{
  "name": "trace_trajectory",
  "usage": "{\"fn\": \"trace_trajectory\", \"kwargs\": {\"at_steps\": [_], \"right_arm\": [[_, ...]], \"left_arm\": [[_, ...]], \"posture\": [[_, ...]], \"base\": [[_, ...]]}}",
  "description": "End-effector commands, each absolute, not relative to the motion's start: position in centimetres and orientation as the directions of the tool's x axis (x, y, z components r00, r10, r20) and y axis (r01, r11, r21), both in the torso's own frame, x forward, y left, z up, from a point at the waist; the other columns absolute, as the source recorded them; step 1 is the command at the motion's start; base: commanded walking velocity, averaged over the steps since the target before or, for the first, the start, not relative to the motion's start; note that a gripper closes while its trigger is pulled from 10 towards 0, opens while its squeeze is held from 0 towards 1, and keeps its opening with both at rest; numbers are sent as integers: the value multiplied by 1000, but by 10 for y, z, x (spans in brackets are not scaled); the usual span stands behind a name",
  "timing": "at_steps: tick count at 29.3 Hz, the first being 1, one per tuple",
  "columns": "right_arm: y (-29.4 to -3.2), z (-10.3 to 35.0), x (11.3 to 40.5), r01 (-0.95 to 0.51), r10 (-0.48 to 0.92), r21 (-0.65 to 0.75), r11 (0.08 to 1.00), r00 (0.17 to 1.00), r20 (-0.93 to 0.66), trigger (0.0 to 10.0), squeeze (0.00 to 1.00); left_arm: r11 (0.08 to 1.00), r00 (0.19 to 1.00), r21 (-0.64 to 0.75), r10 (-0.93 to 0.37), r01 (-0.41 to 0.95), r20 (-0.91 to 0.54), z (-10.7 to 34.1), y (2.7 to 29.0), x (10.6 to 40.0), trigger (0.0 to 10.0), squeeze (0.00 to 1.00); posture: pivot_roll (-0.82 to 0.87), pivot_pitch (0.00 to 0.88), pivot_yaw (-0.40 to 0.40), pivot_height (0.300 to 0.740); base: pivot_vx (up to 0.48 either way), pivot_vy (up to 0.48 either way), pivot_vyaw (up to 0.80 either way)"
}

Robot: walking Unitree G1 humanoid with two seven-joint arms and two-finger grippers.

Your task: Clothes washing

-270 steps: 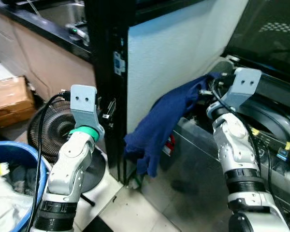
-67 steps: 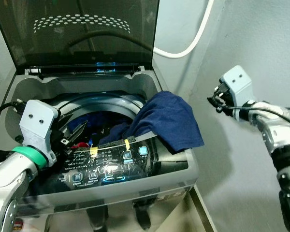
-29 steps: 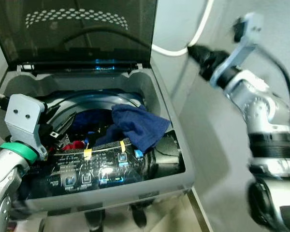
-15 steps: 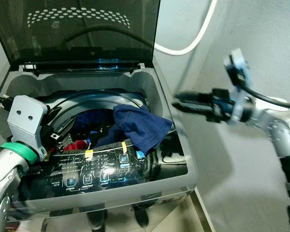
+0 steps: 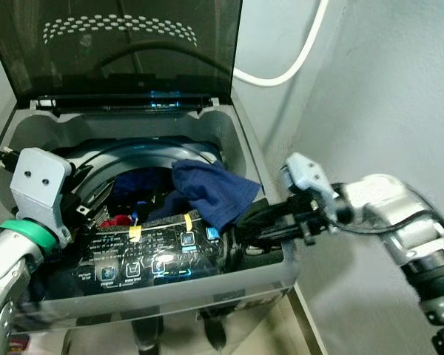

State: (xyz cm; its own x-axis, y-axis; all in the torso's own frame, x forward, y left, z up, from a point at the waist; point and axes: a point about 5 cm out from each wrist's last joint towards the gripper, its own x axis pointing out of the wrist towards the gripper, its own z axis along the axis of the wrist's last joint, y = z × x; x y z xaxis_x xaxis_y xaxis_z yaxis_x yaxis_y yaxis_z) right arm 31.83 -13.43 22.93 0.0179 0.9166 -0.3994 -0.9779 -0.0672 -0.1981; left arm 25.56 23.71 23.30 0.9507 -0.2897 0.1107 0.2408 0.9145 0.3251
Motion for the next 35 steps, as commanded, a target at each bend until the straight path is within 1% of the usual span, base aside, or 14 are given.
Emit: {"fn": "trace_trajectory", "kwargs": {"at_steps": [1,4,5,7,8,9,10,11,12,14,22,26,32,35], "right_arm": [[-125,225,322,-971,909,-230,-72,31,-415,10000,0],[-101,225,333,-948,921,-317,-24,102,-376,10000,0],[-83,232,343,-921,938,-384,63,186,-291,10000,0],[-83,232,343,-921,938,-384,63,186,-291,10000,0],[-65,259,359,-861,937,-418,291,345,-57,10000,0],[-65,259,359,-861,937,-418,291,345,-57,10000,0],[-57,294,373,-751,844,-386,536,493,213,10000,0],[-57,294,373,-751,844,-386,536,493,213,10000,0],[-59,324,381,-691,717,-244,680,558,417,10000,0],[-68,347,385,-657,595,-102,747,592,543,10000,0],[-108,369,393,-589,415,79,804,652,634,10000,0],[-134,335,405,-429,335,94,898,807,486,10000,0],[-162,308,403,-221,130,145,964,874,468,10000,0],[-165,274,387,-202,79,221,954,881,466,10000,0]], "left_arm": [[911,951,339,-289,237,112,232,237,254,10000,0],[913,952,336,-283,230,115,232,237,254,10000,0],[914,953,335,-281,229,116,232,237,254,10000,0],[914,953,335,-281,229,116,232,237,254,10000,0],[914,953,336,-281,229,117,232,237,254,10000,0],[914,953,336,-281,229,117,232,237,254,10000,0],[914,953,337,-280,227,118,232,236,254,10000,0],[914,953,337,-280,227,118,232,236,254,10000,0],[914,953,340,-278,223,120,232,236,255,10000,0],[914,954,341,-274,218,124,233,237,255,10000,0],[916,954,340,-270,213,129,235,237,255,10000,0],[920,944,308,-297,241,147,235,225,262,10000,0],[950,983,268,-178,161,42,225,214,282,10000,0],[968,969,200,-184,150,163,233,185,298,10000,0]], "posture": [[114,63,-45,740],[112,66,-46,740],[112,67,-46,740],[112,67,-46,740],[112,67,-46,740],[112,67,-46,740],[116,66,-49,740],[116,66,-49,740],[116,66,-49,740],[116,66,-49,740],[116,66,-49,740],[111,60,-47,740],[103,47,-50,740],[87,26,-30,740]], "base": [[0,0,0],[0,0,0],[0,0,0],[0,0,0],[0,0,0],[0,0,0],[0,0,0],[0,0,0],[0,0,0],[0,0,0],[0,0,0],[0,0,0],[0,0,0],[0,0,0]]}}
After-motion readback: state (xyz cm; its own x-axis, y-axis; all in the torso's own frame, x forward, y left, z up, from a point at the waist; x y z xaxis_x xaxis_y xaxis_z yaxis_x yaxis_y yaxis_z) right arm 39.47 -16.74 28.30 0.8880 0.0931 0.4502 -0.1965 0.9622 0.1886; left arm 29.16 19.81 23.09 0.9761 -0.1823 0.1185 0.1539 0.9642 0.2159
